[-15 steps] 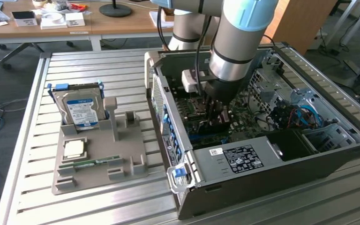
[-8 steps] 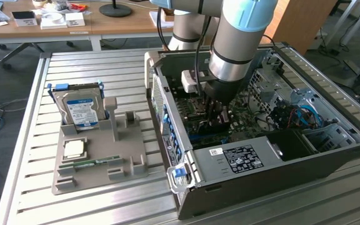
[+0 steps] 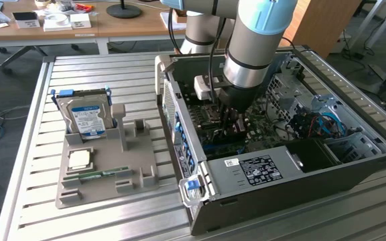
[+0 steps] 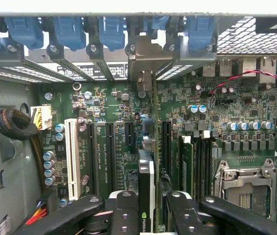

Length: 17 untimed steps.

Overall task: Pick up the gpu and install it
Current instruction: 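Insert the gpu into the slot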

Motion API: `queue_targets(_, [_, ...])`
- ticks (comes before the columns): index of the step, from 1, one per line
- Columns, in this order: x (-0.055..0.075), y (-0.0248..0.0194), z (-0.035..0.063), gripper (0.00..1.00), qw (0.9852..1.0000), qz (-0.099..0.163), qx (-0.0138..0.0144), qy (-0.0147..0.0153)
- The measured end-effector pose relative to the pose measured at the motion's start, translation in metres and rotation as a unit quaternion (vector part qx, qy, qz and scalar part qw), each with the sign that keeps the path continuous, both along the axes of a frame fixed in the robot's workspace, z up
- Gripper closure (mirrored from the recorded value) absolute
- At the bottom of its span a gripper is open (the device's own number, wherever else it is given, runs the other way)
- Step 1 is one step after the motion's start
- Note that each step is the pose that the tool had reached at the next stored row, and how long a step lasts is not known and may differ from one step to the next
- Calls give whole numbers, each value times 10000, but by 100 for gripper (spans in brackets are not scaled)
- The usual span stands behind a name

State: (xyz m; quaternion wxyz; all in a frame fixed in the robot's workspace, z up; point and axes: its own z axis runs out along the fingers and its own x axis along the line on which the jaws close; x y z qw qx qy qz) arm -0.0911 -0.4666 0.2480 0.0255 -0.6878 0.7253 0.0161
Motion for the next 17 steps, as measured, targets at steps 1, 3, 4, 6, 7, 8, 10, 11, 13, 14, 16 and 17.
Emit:
queue_targets(1, [0,0,0,73,10000,0,0,0])
queue_targets(3, [0,0,0,73,10000,0,1,0])
queue_targets(4, [0,0,0,73,10000,0,0,0])
queue_targets(6, [0,0,0,73,10000,0,0,0])
queue_targets(7, [0,0,0,73,10000,0,0,0])
queue_targets(8, [0,0,0,73,10000,0,0,0])
queue_targets(10, [0,0,0,73,10000,0,0,0])
queue_targets(11, [0,0,0,73,10000,0,0,0])
queue_targets(13, [0,0,0,73,10000,0,0,0])
queue_targets(14, [0,0,0,73,10000,0,0,0])
queue_targets(16, [-2,2,-7,73,10000,-3,8,-2])
queue_targets(17, [-1,2,-6,67,10000,-2,6,-3])
